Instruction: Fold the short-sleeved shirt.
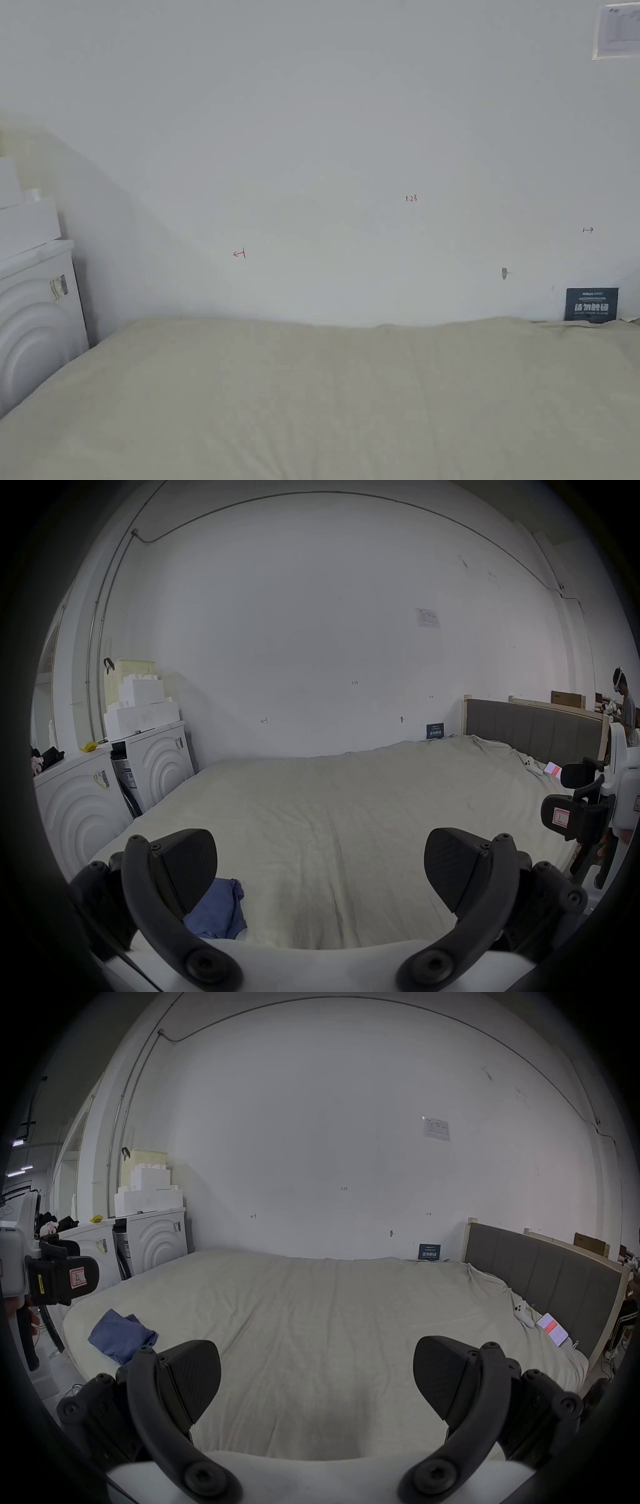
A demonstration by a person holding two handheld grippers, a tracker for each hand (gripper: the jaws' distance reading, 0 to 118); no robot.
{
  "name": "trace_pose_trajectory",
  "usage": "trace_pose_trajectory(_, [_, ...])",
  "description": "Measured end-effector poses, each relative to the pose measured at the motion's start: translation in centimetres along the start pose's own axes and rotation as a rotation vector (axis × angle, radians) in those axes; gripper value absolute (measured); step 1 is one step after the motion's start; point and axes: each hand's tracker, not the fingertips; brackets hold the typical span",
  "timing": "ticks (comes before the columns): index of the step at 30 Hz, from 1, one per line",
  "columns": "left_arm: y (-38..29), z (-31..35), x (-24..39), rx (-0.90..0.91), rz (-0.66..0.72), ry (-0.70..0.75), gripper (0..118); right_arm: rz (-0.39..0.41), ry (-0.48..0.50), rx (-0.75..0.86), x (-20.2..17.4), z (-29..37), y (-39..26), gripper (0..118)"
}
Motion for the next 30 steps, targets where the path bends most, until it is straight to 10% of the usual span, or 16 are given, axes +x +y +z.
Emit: trace_pose_trajectory(30, [0.00, 0.11, -0.22, 0.004, 0.016, -0.013, 118, 0.004, 0.047, -0.030, -0.35, -0.19, -0.20, 113])
